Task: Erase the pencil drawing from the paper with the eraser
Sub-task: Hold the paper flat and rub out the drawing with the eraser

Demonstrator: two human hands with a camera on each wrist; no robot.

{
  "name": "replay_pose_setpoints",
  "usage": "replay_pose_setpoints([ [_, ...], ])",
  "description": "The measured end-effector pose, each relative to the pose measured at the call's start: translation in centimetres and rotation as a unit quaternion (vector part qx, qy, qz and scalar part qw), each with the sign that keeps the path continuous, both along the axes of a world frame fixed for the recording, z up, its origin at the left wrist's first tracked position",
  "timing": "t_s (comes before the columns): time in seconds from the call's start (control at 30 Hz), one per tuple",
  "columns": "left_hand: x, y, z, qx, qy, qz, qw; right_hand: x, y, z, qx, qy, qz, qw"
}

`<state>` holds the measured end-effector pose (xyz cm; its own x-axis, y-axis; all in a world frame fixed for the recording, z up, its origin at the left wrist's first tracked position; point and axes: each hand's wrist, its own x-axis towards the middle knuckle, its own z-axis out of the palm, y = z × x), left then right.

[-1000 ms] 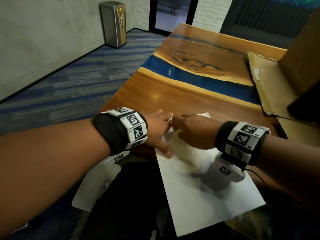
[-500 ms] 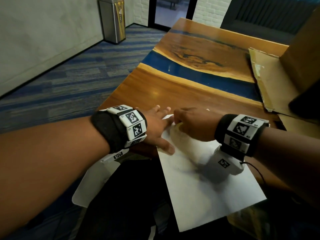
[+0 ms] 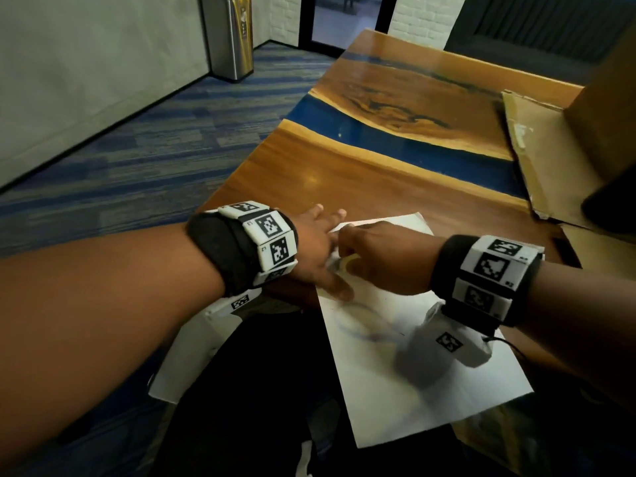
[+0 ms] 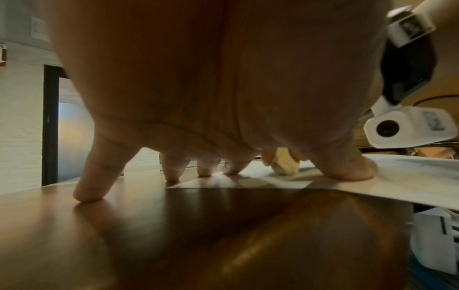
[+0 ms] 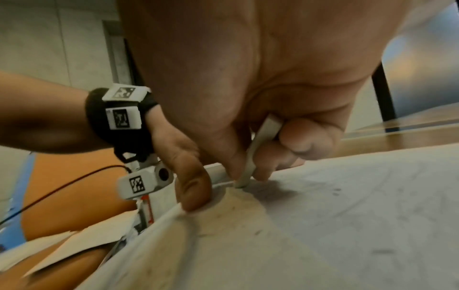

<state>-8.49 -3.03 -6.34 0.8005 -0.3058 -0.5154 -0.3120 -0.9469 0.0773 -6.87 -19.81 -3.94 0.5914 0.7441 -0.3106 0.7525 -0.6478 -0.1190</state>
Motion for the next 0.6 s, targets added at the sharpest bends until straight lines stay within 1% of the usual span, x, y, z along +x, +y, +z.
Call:
replay_pose_setpoints([
  [0.03, 0.0, 0.0, 0.0, 0.006, -0.002, -0.004, 1.0, 0.4, -0.2, 0.2, -0.003, -0.009, -0.008, 1.0],
  [0.13, 0.1, -0.2, -0.1, 0.03, -0.014, -0.016, 0.999, 2.4, -1.2, 0.7, -0.029, -0.066, -0.088, 0.994],
  [0.17, 0.1, -0.2, -0.2, 0.031, -0.014, -0.015, 0.999, 2.4, -1.4, 0.6, -0.038, -0.067, -0.092, 0.993],
  [0.2, 0.2, -0.2, -0.3, 0.029, -0.015, -0.015, 0.999, 1.9, -1.3, 0.7, -0.041, -0.053, -0.078, 0.995],
  [0.3, 0.6, -0.1, -0.6, 0.014, -0.016, -0.018, 1.0, 0.3, -1.0, 0.2, -0.04, -0.005, 0.001, 0.999],
  [0.33, 0.6, -0.2, -0.6, 0.016, -0.017, -0.021, 0.999, 0.6, -1.2, 0.2, -0.041, -0.01, -0.001, 0.999],
  [0.43, 0.6, -0.5, -0.4, 0.034, -0.021, -0.031, 0.999, 2.3, -1.7, 0.4, -0.06, -0.078, -0.068, 0.993],
  [0.47, 0.5, -0.5, -0.2, 0.037, -0.022, -0.034, 0.999, 2.3, -1.8, 0.3, -0.059, -0.088, -0.071, 0.992],
  [0.5, 0.6, -0.5, -0.1, 0.035, -0.022, -0.036, 0.998, 1.9, -1.7, 0.3, -0.049, -0.081, -0.055, 0.994],
  [0.6, 1.1, -0.3, -0.5, 0.023, -0.016, -0.035, 0.999, 0.1, -1.2, -0.1, -0.038, -0.029, 0.038, 0.998],
])
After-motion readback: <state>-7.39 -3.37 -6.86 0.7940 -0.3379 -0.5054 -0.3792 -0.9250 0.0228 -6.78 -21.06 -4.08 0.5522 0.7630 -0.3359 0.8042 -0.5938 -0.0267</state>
